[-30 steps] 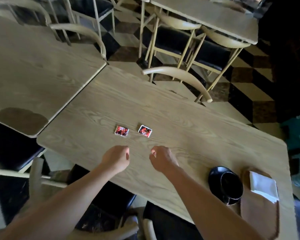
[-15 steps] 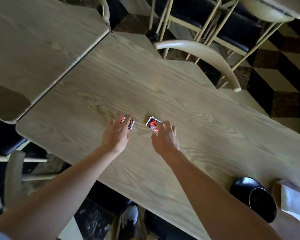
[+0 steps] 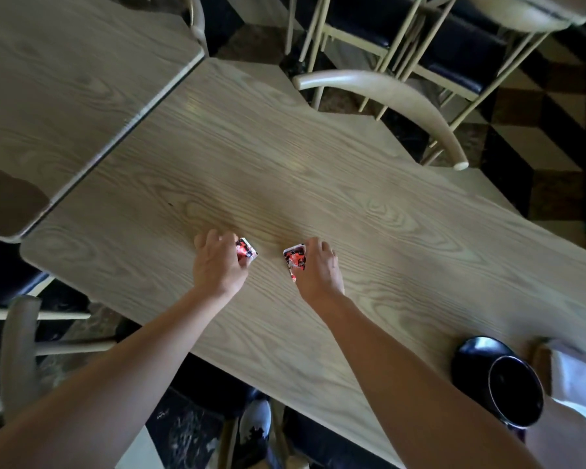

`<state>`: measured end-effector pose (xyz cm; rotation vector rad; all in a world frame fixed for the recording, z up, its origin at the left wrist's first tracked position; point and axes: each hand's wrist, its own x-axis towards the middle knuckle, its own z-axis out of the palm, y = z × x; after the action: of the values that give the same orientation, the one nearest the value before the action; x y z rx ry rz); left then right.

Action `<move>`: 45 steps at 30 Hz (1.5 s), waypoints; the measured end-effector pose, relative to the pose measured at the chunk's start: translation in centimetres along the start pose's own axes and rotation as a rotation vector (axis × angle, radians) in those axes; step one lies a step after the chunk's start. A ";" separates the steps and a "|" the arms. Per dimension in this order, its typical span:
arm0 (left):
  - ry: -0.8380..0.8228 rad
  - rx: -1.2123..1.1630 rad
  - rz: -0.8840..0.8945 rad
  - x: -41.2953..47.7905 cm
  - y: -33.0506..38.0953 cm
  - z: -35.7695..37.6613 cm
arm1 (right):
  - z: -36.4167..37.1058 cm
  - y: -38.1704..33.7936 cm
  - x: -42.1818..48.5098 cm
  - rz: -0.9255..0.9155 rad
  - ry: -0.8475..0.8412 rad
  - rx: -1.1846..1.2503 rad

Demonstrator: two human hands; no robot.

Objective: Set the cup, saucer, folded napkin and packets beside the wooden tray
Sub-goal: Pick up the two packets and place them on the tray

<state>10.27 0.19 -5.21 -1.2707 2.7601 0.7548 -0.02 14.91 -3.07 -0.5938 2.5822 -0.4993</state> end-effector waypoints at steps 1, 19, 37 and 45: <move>-0.032 -0.028 -0.008 -0.4 0.1 -0.2 | -0.3 0.0 -0.4 0.026 -0.029 0.031; -0.435 -0.799 -0.324 -16.2 9.2 -7.1 | -9.9 4.1 -15.9 0.365 -0.222 0.800; -0.825 -0.923 -0.150 -31.6 24.6 -8.3 | -20.8 18.4 -29.6 0.217 -0.070 0.940; -0.862 -0.956 -0.190 -33.3 26.3 -6.5 | -21.6 20.1 -31.4 0.161 -0.045 0.926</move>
<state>14.98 35.71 18.47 -0.8574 1.5557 2.0876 8.39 52.15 16.87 -0.0641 2.0011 -1.4558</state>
